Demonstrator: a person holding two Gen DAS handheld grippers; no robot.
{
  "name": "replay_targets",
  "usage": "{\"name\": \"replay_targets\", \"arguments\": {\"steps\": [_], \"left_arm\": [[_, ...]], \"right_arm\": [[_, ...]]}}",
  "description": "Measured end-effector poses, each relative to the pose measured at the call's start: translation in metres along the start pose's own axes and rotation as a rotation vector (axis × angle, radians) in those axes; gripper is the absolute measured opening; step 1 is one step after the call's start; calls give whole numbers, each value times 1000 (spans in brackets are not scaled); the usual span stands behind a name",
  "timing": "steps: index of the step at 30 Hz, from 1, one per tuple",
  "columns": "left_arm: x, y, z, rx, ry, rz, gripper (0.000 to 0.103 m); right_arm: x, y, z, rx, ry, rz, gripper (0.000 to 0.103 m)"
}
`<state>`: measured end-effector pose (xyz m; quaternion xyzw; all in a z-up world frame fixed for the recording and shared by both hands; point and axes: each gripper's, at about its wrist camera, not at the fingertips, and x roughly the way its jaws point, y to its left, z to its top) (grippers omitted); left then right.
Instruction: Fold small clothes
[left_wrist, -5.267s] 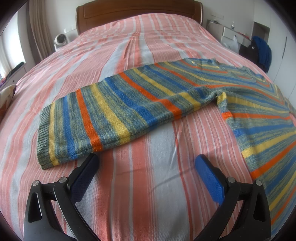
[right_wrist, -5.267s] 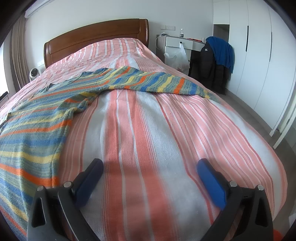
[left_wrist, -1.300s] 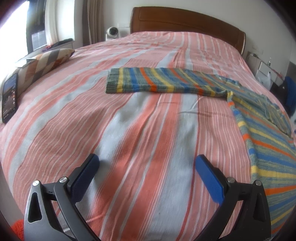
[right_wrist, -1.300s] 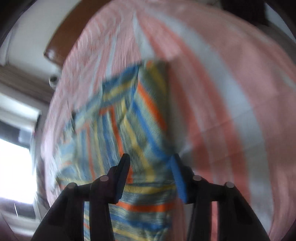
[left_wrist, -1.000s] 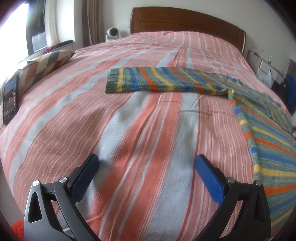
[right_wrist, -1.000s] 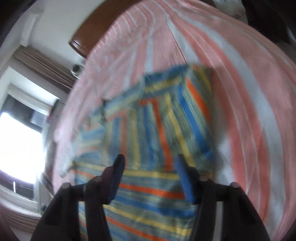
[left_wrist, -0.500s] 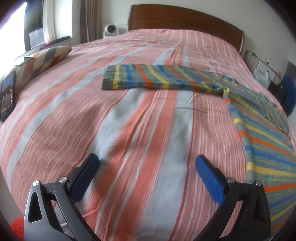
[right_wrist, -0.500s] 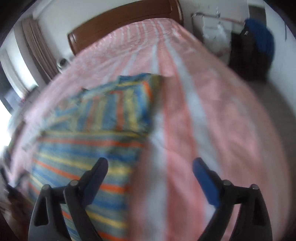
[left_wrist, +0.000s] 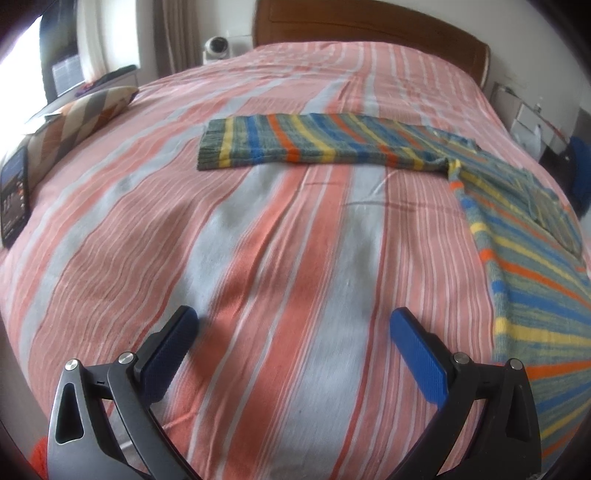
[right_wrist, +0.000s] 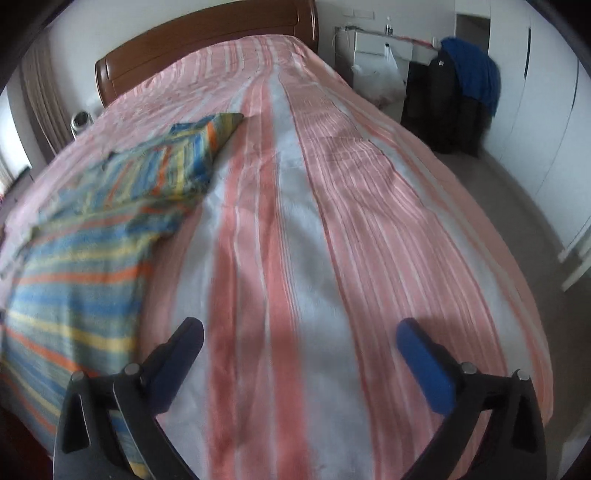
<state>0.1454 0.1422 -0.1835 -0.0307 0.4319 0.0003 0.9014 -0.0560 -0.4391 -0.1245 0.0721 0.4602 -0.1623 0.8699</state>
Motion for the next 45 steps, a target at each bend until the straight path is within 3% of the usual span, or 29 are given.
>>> {"name": "replay_targets", "arguments": {"steps": [8, 11, 13, 15, 17, 20, 22, 23, 24, 26, 27, 28, 29, 30, 32, 34, 37, 40, 45], "left_arm": [[-8, -3, 0, 23, 31, 15, 103], [-21, -3, 11, 4, 26, -41, 103], [-29, 3, 35, -25, 20, -111, 103], [-33, 17, 74, -53, -6, -124, 103], [-24, 34, 103, -95, 11, -114, 103], [16, 78, 148, -238, 81, -85, 102], [49, 100, 164, -309, 148, -24, 101], [66, 106, 169, -322, 187, -10, 99], [76, 108, 168, -327, 211, -1, 86], [97, 107, 166, -334, 266, 15, 70], [102, 103, 165, -326, 270, 32, 69], [102, 97, 165, -304, 251, 46, 63], [102, 89, 166, -272, 231, 50, 29], [103, 81, 167, -238, 236, 52, 4], [99, 68, 174, -202, 238, 57, 3], [77, 39, 188, -109, 186, 29, 2], [24, -26, 212, 37, 83, -83, 2], [-33, -114, 224, 205, -14, -218, 2], [-50, -223, 211, 346, -17, -387, 4]], "right_arm": [[2, 4, -16, -34, -56, -12, 103], [5, 4, -15, -21, -48, -4, 103], [6, 4, -15, -17, -41, -3, 103], [7, 5, -14, -19, -35, -4, 103], [7, 5, -13, -19, -34, -2, 103], [6, 4, -14, -19, -42, 6, 103], [6, 4, -15, -19, -47, 6, 103], [6, 4, -15, -18, -48, 5, 103], [6, 4, -15, -16, -48, 4, 103], [7, 5, -15, -13, -48, 2, 103], [7, 5, -14, -13, -47, 1, 103], [7, 5, -14, -13, -46, 2, 103], [7, 5, -14, -12, -45, 3, 103], [7, 5, -14, -11, -43, 4, 103], [8, 5, -13, -9, -32, 6, 103], [8, 5, -12, -6, -22, 8, 103], [7, 4, -13, -5, -22, 11, 103], [8, 3, -13, -4, -26, 16, 103], [8, 3, -14, -3, -30, 19, 103]]}}
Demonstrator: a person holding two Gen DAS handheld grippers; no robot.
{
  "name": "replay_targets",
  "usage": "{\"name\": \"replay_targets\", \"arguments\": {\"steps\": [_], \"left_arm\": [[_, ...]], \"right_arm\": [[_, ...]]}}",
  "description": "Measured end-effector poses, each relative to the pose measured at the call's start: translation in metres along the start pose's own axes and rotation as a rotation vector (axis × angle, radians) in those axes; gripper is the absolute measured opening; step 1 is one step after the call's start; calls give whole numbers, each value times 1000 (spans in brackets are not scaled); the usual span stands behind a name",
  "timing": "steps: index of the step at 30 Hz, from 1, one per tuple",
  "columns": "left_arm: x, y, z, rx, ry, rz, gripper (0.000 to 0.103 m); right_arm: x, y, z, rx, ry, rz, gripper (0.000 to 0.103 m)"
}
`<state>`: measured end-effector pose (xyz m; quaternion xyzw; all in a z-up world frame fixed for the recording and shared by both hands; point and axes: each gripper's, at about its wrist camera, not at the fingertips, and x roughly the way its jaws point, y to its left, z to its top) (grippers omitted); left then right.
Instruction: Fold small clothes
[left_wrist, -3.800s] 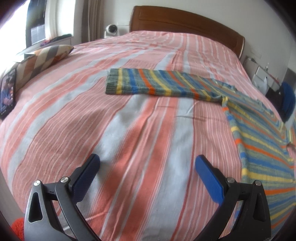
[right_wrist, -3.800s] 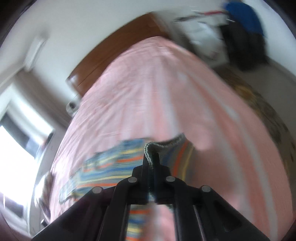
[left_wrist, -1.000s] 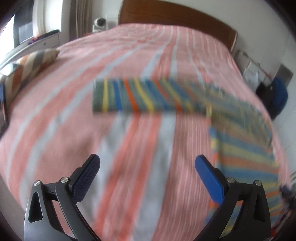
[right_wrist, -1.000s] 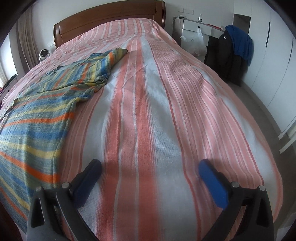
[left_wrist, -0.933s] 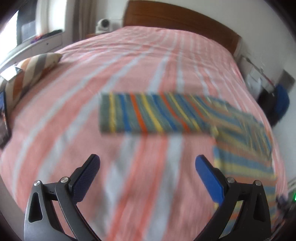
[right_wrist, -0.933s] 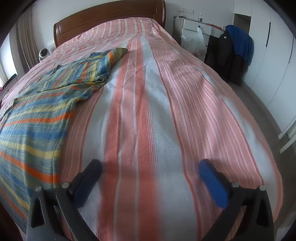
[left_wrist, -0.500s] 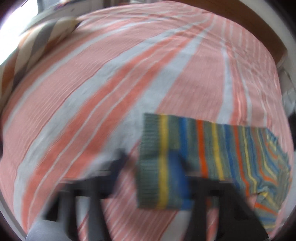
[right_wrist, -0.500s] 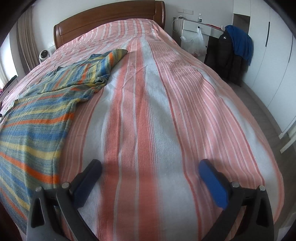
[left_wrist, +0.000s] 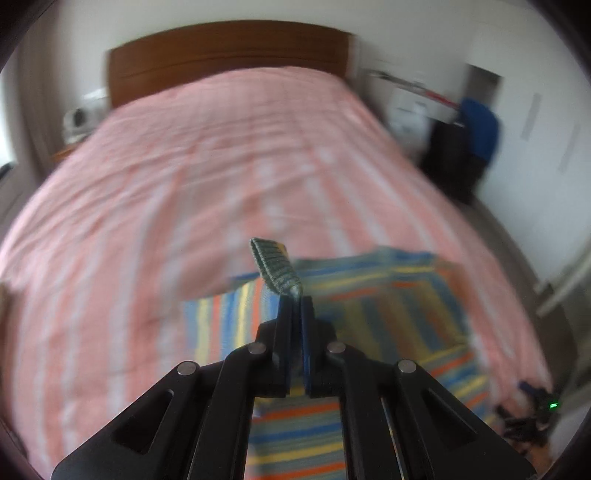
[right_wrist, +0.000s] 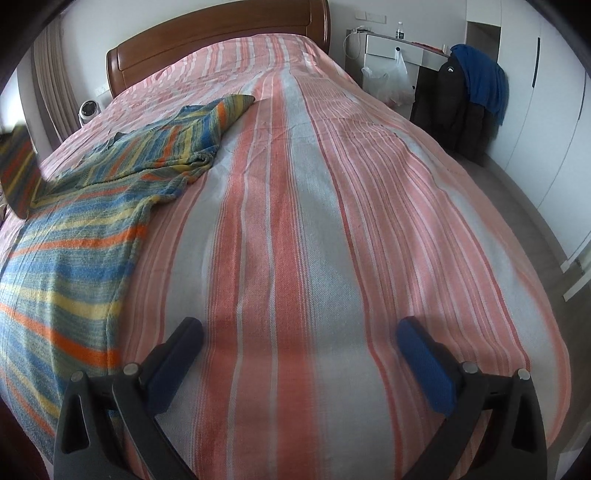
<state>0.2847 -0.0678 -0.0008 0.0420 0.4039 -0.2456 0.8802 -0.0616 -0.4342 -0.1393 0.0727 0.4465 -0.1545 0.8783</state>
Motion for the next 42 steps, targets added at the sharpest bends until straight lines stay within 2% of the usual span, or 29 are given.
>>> {"name": "replay_targets", "arguments": {"steps": [1, 2, 3, 5, 8, 10, 11, 13, 16, 20, 21, 23, 27, 30, 32, 34, 36, 37, 39, 41, 42], "left_arm": [[13, -14, 2, 15, 16, -37, 5], [31, -35, -4, 29, 48, -86, 13], [42, -44, -10, 30, 73, -109, 36], [62, -60, -30, 10, 140, -119, 70], [57, -53, -48, -13, 135, -135, 70], [48, -29, -56, -48, 132, -91, 72], [46, -4, -59, -80, 133, -44, 74], [37, 20, -73, -104, 143, 25, 75], [27, 42, -120, -66, 185, 101, 76], [16, 40, -202, -7, 283, 184, 76], [9, 38, -222, -3, 282, 191, 79], [-17, 33, -251, 6, 247, 228, 86], [-53, 40, -284, -5, 297, 273, 88], [-83, 51, -304, -33, 317, 303, 85], [-102, 52, -312, -78, 293, 232, 84], [-113, 47, -317, -123, 271, 130, 84], [-110, 36, -322, -130, 296, 61, 80], [-105, 30, -323, -123, 310, 43, 75], [-93, 23, -329, -96, 356, 25, 43], [-87, 20, -331, -89, 379, 30, 32], [-87, 19, -332, -91, 381, 23, 20]], "right_arm": [[0, 0, 0, -1, -1, 0, 103], [0, 0, 0, -1, -2, 0, 103], [0, 0, 0, -1, -3, 0, 103], [0, 0, 0, -2, -4, -1, 103], [0, 0, -1, 0, -14, -1, 103], [-1, 1, -3, -2, -30, -3, 103], [-2, 1, -4, -3, -38, -4, 103], [-2, 2, -6, -5, -52, -6, 103], [-3, 2, -7, -12, -71, -8, 103], [-6, 4, -11, -27, -100, -16, 103], [-7, 5, -12, -30, -101, -17, 103], [-8, 6, -12, -43, -98, -22, 103], [-14, 8, -8, -101, -32, -28, 103], [-35, 6, -9, -134, 17, -34, 103], [-62, 12, -16, -174, 13, -9, 103], [-92, 22, -26, -211, 2, 102, 103], [-110, 33, -39, -213, 44, 259, 102], [-112, 37, -46, -206, 83, 314, 102], [-105, 41, -59, -183, 168, 361, 98], [-93, 39, -69, -150, 224, 378, 82], [-84, 37, -73, -111, 260, 399, 67]]}}
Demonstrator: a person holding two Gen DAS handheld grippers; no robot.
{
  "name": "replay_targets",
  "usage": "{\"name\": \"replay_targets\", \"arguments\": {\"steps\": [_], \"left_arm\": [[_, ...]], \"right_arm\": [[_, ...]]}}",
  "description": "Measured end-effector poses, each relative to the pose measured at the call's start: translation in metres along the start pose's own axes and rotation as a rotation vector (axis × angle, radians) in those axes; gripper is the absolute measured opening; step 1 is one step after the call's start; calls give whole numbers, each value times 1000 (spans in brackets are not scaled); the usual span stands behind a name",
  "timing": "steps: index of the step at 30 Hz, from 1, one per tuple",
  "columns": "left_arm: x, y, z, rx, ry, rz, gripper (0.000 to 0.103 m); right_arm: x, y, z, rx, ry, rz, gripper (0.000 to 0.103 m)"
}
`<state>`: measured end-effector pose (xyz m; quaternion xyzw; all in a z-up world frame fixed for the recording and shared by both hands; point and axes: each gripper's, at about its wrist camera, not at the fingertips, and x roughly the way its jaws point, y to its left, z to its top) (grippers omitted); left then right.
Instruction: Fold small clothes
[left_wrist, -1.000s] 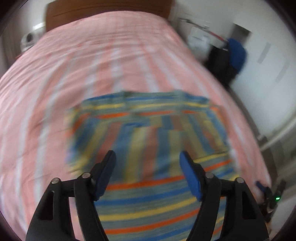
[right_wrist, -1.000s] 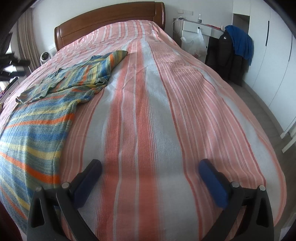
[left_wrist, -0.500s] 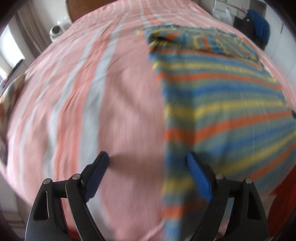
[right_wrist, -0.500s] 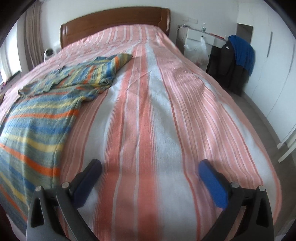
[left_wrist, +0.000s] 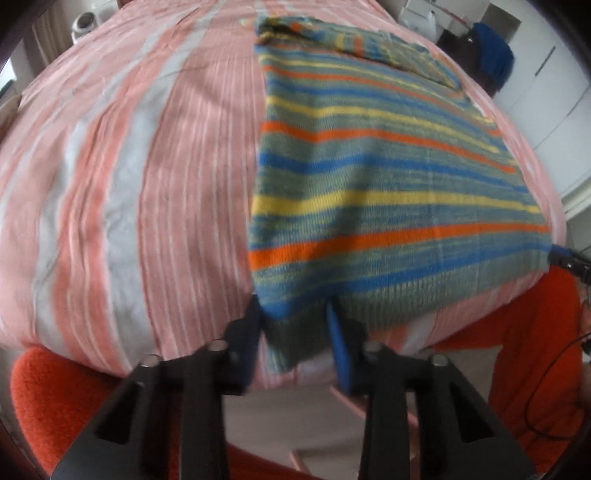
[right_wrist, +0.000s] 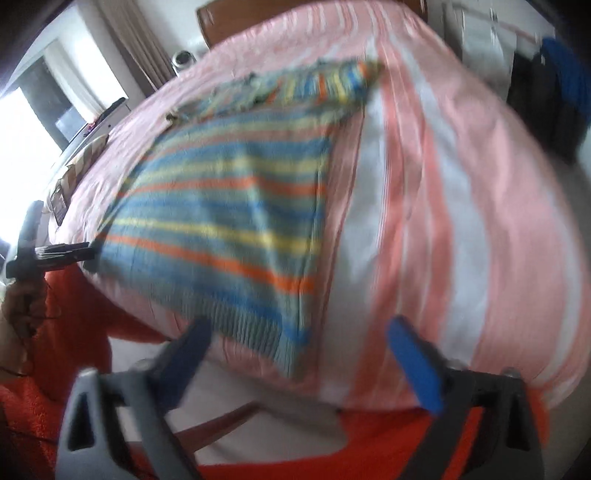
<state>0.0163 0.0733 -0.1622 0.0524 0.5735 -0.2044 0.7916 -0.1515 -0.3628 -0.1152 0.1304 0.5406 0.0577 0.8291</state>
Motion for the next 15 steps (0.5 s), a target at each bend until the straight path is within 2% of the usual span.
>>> {"name": "replay_targets", "arguments": {"steps": [1, 2, 3, 4, 10, 12, 15], "left_arm": [[0, -1, 0, 3, 6, -9, 10], [1, -3, -2, 8, 11, -20, 5], [-1, -2, -2, 3, 3, -25, 4], [-3, 0, -2, -5, -1, -35, 4], [-30, 23, -7, -92, -34, -163, 3], [-41, 28, 6, -128, -77, -216, 3], [-52, 42, 48, -183, -157, -298, 3]], "right_arm": [[8, -6, -2, 54, 25, 52, 56], [12, -8, -4, 77, 37, 78, 51], [18, -11, -5, 88, 53, 96, 36], [21, -12, -5, 95, 62, 102, 4], [-10, -27, -8, 201, 40, 208, 5], [-17, -30, -1, 236, 3, 262, 5], [-23, -39, 30, 276, -100, 347, 5]]}}
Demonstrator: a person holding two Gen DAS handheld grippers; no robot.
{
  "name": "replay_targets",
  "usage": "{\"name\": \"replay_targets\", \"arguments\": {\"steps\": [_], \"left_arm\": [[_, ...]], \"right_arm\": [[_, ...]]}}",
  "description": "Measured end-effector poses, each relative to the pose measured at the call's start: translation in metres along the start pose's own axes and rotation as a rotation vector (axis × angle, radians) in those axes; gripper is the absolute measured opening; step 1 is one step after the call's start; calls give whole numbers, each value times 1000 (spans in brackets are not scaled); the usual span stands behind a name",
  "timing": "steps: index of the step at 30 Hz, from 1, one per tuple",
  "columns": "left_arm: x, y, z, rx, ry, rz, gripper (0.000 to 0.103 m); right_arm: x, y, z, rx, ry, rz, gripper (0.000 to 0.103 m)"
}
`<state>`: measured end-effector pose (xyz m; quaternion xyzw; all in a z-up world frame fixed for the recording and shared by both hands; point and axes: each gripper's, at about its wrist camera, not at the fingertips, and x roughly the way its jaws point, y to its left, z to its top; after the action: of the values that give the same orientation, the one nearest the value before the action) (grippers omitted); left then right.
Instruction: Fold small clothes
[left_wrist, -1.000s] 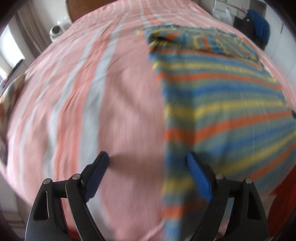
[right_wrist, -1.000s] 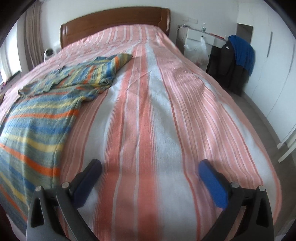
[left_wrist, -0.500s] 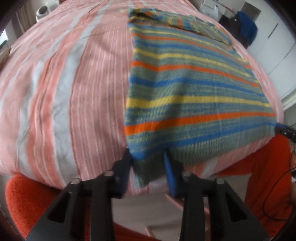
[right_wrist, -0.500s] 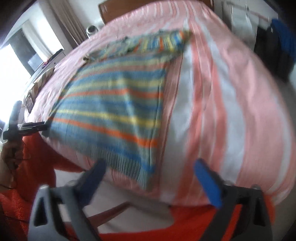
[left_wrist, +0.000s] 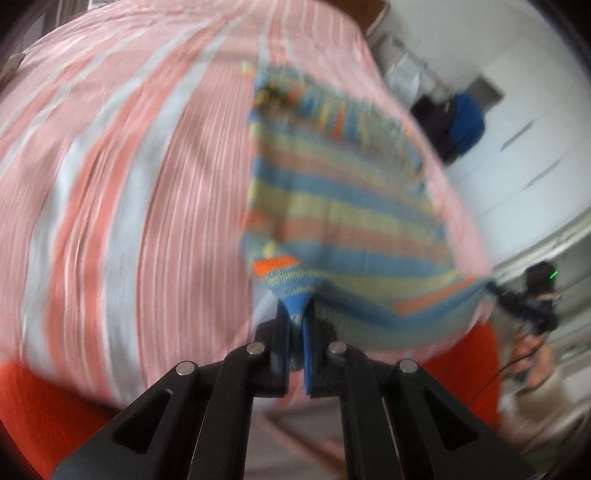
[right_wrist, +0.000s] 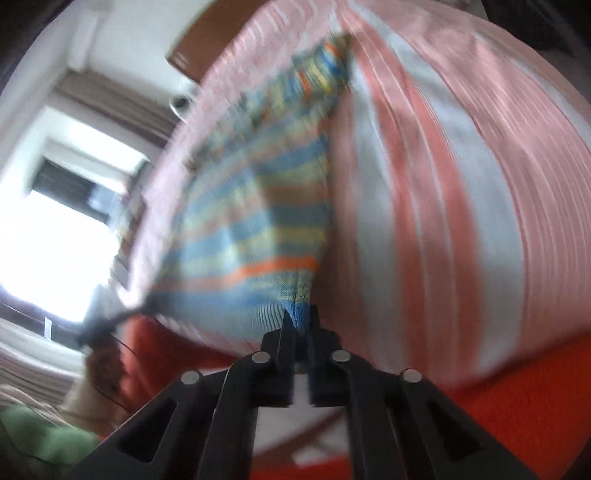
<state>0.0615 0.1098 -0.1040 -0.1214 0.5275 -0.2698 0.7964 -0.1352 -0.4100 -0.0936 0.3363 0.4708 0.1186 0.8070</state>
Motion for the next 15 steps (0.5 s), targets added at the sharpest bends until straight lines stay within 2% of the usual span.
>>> {"name": "replay_targets", "arguments": {"steps": [3, 7, 8, 11, 15], "left_arm": [[5, -1, 64, 3, -85, -10, 3], [33, -2, 158, 12, -163, 31, 3], [45, -2, 182, -3, -172, 35, 3], [91, -6, 250, -4, -175, 118, 3], [146, 3, 297, -49, -154, 179, 3]], "right_arm": [[3, 0, 51, 7, -89, 42, 5], [26, 0, 146, -47, -191, 5, 5], [36, -1, 173, -50, -210, -6, 5], [64, -6, 236, -28, -234, -23, 5], [109, -16, 308, 4, -252, -69, 5]]}}
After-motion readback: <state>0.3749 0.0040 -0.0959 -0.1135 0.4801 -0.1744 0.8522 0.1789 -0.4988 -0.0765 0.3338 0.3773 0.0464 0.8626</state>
